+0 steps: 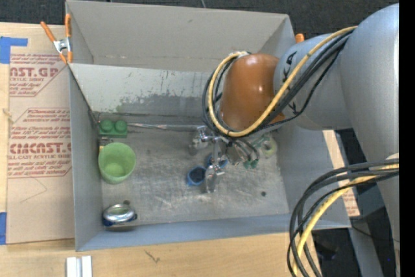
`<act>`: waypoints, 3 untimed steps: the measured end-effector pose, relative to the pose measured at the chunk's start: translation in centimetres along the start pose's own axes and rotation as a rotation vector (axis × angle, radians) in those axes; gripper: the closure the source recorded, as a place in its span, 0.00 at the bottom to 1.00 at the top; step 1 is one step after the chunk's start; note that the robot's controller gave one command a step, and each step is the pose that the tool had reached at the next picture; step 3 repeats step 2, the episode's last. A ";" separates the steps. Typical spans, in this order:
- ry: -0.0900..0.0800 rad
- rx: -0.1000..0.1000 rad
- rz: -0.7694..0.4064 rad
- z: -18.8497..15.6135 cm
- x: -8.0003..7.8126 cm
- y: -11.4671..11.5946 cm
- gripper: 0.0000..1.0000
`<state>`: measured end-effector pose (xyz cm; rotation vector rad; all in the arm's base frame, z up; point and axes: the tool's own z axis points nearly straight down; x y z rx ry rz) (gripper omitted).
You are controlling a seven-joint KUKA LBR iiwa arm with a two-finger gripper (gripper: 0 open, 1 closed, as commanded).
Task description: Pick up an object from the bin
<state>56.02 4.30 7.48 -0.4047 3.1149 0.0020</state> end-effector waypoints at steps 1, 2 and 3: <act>-0.009 0.000 0.000 -0.4 -0.3 0.0 1.00; -0.009 0.003 0.000 -10.8 -0.5 0.1 1.00; -0.009 0.003 0.000 -10.8 -0.5 0.1 1.00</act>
Offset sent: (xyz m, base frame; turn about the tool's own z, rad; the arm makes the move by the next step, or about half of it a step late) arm 0.0000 0.0000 0.0000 0.0000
